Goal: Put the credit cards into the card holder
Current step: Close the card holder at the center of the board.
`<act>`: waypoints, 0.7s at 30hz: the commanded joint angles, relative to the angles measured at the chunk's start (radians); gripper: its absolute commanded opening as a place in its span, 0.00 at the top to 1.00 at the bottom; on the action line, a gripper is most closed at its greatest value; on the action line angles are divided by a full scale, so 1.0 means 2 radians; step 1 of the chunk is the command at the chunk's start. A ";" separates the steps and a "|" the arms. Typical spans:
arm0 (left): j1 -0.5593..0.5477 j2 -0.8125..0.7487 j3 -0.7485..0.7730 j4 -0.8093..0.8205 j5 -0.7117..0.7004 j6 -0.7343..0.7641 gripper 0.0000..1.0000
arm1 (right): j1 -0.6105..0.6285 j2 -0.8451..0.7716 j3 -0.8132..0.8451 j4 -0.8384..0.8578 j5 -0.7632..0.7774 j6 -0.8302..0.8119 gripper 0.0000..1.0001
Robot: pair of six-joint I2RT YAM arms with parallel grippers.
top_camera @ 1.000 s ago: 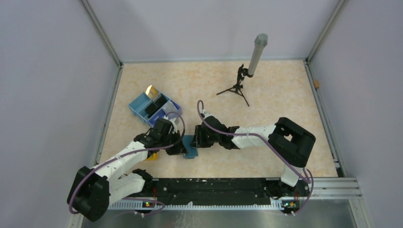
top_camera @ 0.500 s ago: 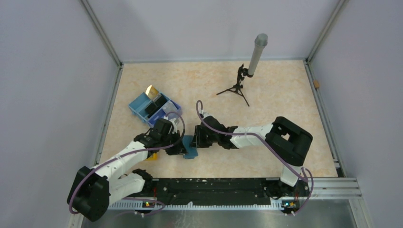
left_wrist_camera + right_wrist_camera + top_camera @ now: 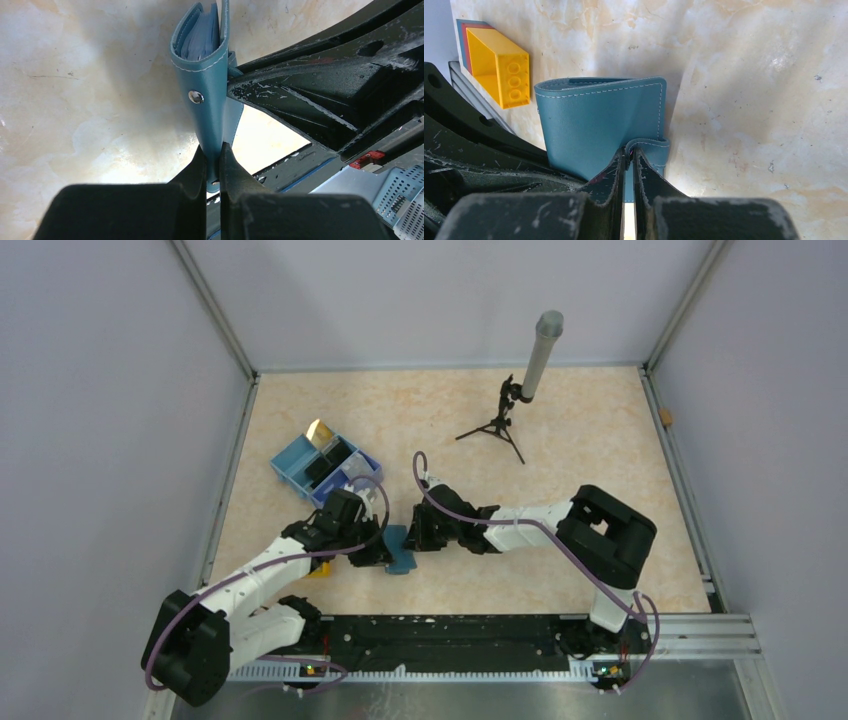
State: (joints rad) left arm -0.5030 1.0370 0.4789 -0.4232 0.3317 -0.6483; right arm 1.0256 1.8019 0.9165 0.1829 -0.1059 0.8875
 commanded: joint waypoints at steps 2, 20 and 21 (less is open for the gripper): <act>-0.003 0.012 -0.003 -0.019 -0.012 0.021 1.00 | 0.010 -0.001 -0.002 0.042 -0.008 0.006 0.96; -0.003 0.014 -0.004 -0.017 -0.011 0.022 1.00 | 0.010 -0.033 -0.029 0.087 -0.007 0.003 0.77; -0.003 0.014 -0.004 -0.017 -0.011 0.023 1.00 | 0.010 -0.034 -0.029 0.088 -0.006 0.003 0.76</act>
State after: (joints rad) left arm -0.5030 1.0389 0.4789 -0.4206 0.3351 -0.6472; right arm 1.0260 1.7855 0.8577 0.2848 -0.1066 0.8928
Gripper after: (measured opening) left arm 0.040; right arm 0.224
